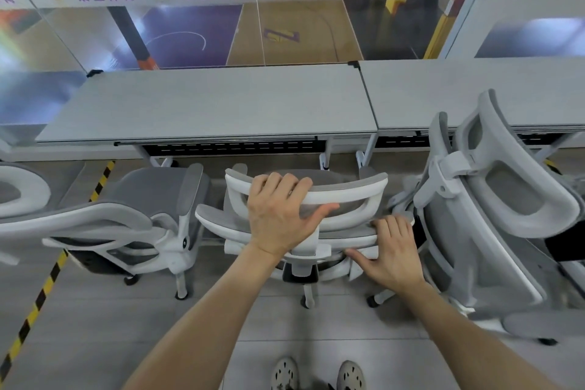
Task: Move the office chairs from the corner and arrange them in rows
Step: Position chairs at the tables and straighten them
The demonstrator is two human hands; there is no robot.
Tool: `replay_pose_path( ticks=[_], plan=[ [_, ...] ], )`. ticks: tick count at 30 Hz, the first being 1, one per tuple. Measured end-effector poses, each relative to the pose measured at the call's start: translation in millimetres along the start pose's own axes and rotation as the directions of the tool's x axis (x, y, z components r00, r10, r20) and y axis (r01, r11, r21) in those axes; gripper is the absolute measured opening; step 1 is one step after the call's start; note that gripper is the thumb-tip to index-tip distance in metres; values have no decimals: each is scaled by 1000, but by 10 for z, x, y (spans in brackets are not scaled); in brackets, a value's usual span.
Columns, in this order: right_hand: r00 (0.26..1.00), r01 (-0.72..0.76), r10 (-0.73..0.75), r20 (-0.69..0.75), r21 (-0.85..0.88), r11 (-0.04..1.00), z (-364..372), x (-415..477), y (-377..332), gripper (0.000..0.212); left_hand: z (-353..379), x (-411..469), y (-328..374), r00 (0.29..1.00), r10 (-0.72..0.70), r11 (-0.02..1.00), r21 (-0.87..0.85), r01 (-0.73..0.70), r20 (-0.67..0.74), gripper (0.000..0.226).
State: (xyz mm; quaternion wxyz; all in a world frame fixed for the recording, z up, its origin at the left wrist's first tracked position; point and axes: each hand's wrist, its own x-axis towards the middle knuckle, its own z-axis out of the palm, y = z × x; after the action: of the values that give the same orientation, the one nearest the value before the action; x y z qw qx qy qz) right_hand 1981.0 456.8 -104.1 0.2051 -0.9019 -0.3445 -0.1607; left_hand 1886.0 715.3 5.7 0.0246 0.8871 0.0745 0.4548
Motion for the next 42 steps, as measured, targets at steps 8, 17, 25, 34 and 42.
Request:
replay_pose_path(
  ticks=[8,17,25,34,42],
  plan=[
    [999,38,-38,-3,-1,999,-6,77,52,73,53,40,-11,1000,-21,1000,7,21,10,59],
    [997,71,-71,34,7,997,113,233,98,79,118,105,-127,999,-35,999,9,34,17,57],
    [996,23,-22,81,-18,1000,113,290,93,82,203,133,-152,998,-59,998,-22,59,14,56],
    [994,10,-9,113,-11,1000,152,335,129,86,242,144,-187,998,-58,996,-61,59,11,54],
    [982,-24,31,184,-40,999,86,428,60,83,258,189,-253,998,-48,998,-44,49,30,53]
  ],
)
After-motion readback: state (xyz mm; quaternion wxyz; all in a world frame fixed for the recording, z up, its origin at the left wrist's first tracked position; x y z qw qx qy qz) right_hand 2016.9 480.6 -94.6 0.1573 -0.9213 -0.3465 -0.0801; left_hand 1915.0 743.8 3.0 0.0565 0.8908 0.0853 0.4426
